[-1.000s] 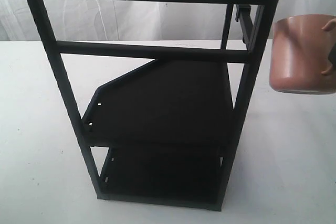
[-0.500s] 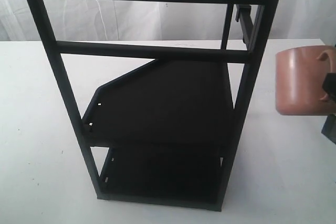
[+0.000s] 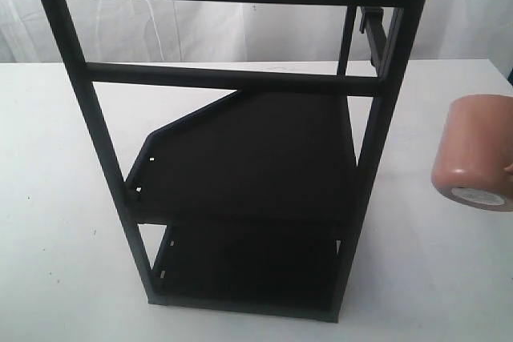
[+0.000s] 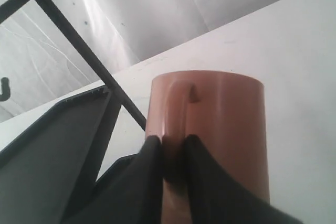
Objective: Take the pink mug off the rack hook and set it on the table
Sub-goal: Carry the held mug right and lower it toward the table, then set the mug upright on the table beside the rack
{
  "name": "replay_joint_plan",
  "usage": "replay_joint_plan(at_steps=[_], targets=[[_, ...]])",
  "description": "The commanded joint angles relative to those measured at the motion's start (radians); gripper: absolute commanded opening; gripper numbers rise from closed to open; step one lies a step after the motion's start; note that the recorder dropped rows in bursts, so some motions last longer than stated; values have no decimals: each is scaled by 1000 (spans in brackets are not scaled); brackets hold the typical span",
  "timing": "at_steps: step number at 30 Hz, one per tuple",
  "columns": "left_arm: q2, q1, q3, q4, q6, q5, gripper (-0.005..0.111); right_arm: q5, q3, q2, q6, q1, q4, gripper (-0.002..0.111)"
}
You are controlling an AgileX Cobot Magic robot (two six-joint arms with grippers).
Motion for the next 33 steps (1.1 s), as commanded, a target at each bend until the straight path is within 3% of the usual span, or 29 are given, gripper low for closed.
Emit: replay_joint_plan(at_steps=[1, 4, 7, 11, 13, 18, 20, 23, 33], targets=[[-4, 4, 3, 3, 4, 0, 0, 13, 2, 2, -48, -5, 49, 0], [-4, 4, 3, 3, 4, 0, 0, -22, 2, 2, -302, -5, 248, 0], [-4, 4, 3, 3, 4, 0, 0, -95, 2, 2, -721, -5, 497, 0], [-4, 4, 3, 3, 4, 0, 0, -223, 2, 2, -1439, -5, 987, 0], [-4, 4, 3, 3, 4, 0, 0, -291, 2, 2, -1663, -5, 1110, 0], [-4, 4, 3, 3, 4, 0, 0, -488, 47, 2, -1706, -5, 1077, 0], [-4, 4, 3, 3, 4, 0, 0, -658, 132, 3, -1706, -5, 1077, 0], [-4, 4, 3, 3, 4, 0, 0, -754, 226, 26, -1706, -5, 1077, 0], [-4, 4, 3, 3, 4, 0, 0, -1113, 302, 308, -1697, -5, 1087, 0]])
